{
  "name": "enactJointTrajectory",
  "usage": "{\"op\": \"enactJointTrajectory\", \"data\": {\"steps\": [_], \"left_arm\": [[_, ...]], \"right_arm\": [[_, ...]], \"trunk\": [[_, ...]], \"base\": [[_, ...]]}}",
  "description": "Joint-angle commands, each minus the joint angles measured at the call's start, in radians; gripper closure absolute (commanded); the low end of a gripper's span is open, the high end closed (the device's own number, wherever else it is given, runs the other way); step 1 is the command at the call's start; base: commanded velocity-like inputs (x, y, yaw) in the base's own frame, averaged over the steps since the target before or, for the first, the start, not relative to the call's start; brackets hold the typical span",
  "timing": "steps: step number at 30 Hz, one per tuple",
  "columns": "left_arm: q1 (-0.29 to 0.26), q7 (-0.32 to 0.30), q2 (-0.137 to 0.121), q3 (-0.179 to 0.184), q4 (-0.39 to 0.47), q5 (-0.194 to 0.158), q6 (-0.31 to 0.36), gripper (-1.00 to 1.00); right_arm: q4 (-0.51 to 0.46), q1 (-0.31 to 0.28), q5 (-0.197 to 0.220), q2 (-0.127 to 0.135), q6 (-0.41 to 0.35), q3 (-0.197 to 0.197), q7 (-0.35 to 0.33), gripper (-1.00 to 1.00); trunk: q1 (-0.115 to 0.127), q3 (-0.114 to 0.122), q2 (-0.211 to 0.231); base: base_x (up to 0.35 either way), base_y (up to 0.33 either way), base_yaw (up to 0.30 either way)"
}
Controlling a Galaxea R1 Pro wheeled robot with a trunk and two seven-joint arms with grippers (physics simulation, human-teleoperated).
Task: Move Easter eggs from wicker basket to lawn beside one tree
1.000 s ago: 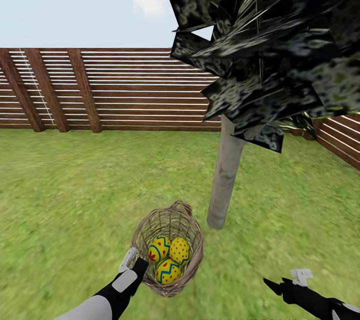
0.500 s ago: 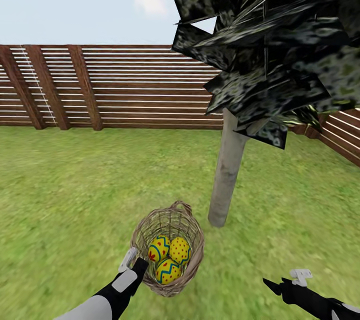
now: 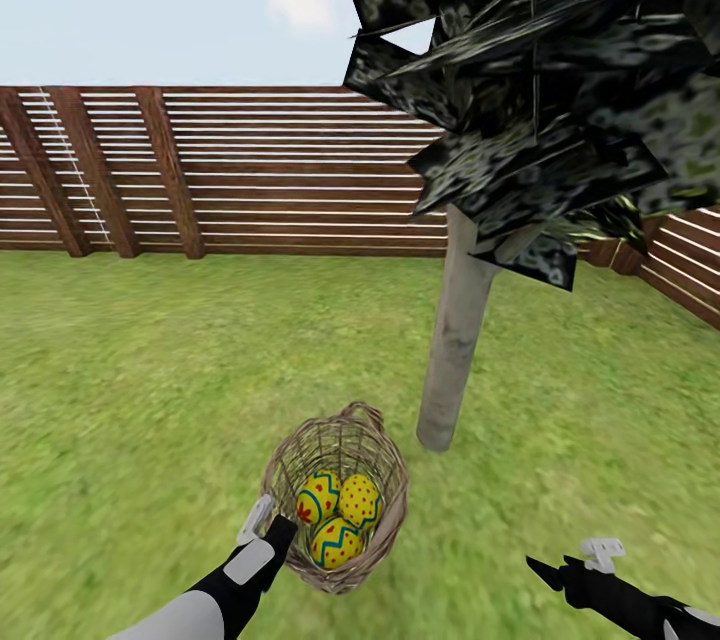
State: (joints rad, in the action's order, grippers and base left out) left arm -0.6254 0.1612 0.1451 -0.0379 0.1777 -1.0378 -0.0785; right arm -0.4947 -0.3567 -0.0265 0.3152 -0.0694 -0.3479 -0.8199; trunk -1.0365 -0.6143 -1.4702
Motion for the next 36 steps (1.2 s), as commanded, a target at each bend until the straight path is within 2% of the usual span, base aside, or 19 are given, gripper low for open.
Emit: {"op": "enactJointTrajectory", "data": {"steps": [1,6,10,11,12,14,15,21,27,36], "left_arm": [[-0.001,0.003,0.001,-0.004,0.002,-0.001,-0.001,1.00],[-0.001,0.003,0.001,-0.003,0.003,-0.001,-0.001,1.00],[-0.001,0.003,0.001,-0.003,0.003,-0.001,-0.001,1.00],[-0.001,0.003,0.001,-0.003,0.003,-0.001,-0.001,1.00],[-0.001,0.003,0.001,-0.003,0.003,-0.001,-0.001,1.00],[0.000,0.003,0.001,-0.003,0.002,-0.001,-0.001,1.00],[0.000,0.003,0.001,-0.003,0.002,-0.001,-0.001,1.00],[-0.001,0.003,0.001,-0.003,0.002,-0.001,-0.001,1.00],[-0.001,0.003,0.001,-0.003,0.002,-0.001,-0.001,1.00],[0.018,0.003,-0.004,-0.002,0.003,-0.001,-0.001,1.00]], "right_arm": [[-0.001,-0.001,-0.004,-0.001,-0.007,-0.006,-0.007,-1.00],[-0.019,-0.001,-0.003,0.009,-0.019,-0.011,-0.017,-1.00],[-0.121,-0.001,-0.002,0.055,-0.043,-0.014,-0.037,-1.00],[-0.131,-0.001,-0.001,0.066,-0.057,-0.021,-0.076,-1.00],[-0.135,-0.001,0.000,0.090,-0.088,-0.044,-0.146,-1.00],[-0.137,-0.001,-0.002,0.113,-0.147,-0.113,-0.270,-1.00],[-0.137,-0.001,-0.003,0.118,-0.153,-0.127,-0.287,-1.00],[-0.134,-0.001,-0.008,0.114,-0.154,-0.135,-0.292,-1.00],[-0.118,-0.001,-0.010,0.110,-0.147,-0.132,-0.243,-1.00],[-0.104,-0.008,-0.010,0.111,-0.144,-0.131,-0.229,-1.00]], "trunk": [[-0.004,-0.004,-0.008],[-0.023,-0.020,-0.043],[-0.038,-0.032,-0.071],[-0.042,-0.035,-0.078],[-0.046,-0.039,-0.085],[-0.054,-0.045,-0.099],[-0.058,-0.048,-0.106],[-0.081,-0.067,-0.148],[-0.104,-0.086,-0.190],[-0.103,-0.086,-0.190]], "base": [[0.000,0.000,0.000],[0.000,0.000,0.000],[0.000,0.000,0.000],[0.000,0.000,0.000],[0.000,0.000,0.000],[0.000,0.000,0.000],[0.000,0.000,0.000],[0.000,0.000,0.000],[0.000,0.000,0.000],[0.089,-0.045,0.000]]}}
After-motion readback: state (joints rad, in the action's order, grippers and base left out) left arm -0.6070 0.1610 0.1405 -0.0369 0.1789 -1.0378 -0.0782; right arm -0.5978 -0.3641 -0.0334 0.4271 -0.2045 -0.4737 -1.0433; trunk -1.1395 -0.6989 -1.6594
